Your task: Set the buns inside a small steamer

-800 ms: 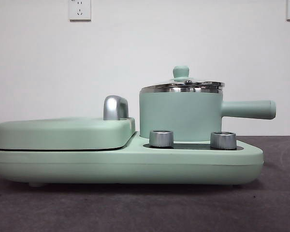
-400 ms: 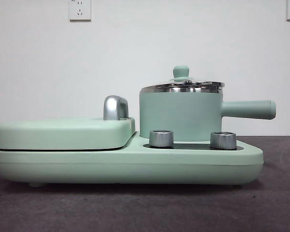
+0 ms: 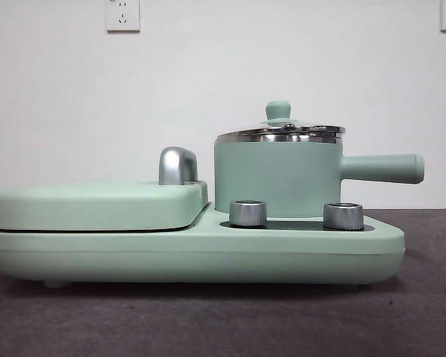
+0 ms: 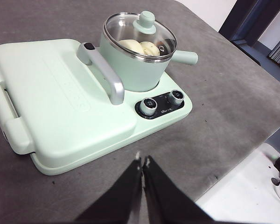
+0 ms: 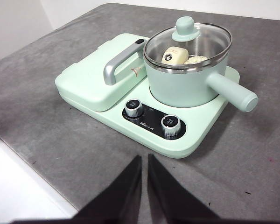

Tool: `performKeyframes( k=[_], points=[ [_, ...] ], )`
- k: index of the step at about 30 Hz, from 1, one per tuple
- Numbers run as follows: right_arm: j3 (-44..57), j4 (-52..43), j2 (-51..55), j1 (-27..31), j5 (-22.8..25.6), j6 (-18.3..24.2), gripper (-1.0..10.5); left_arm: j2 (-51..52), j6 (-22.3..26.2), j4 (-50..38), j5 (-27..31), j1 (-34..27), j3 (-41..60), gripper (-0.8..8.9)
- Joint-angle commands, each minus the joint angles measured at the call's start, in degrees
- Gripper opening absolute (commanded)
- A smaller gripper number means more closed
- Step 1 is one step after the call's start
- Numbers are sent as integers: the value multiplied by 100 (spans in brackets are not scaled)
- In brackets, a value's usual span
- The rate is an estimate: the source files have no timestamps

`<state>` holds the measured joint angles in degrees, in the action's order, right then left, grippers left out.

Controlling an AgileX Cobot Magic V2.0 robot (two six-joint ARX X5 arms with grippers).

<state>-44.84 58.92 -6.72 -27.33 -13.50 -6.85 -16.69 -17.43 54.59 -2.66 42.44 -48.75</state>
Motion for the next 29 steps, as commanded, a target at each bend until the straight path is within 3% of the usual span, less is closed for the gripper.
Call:
performKeyframes(
  k=[1,7,11,14,16,22,29],
  points=[
    [-26,-63,13,-28,-2,2,20,11,-15,-46,33,33,-37,9],
    [-26,-63,13,-28,0,0,20,181,0,-61,31,-404,101,9],
    [-26,-63,13,-28,-2,0,20,374,890,-570,326,-1226,459,10],
    [-26,-63,13,-28,-2,2,20,686,1937,-1589,323,-1799,1187,10],
    [-26,-63,13,-28,-2,2,20,896,2291,-2452,323,-2173,1886,10],
    [-26,-63,13,-28,0,2,20,1316,1886,-4022,323,-3163,3613,10],
    [-26,-61,13,-28,0,2,20,1513,1648,-4435,323,-3773,4500,10]
  ],
)
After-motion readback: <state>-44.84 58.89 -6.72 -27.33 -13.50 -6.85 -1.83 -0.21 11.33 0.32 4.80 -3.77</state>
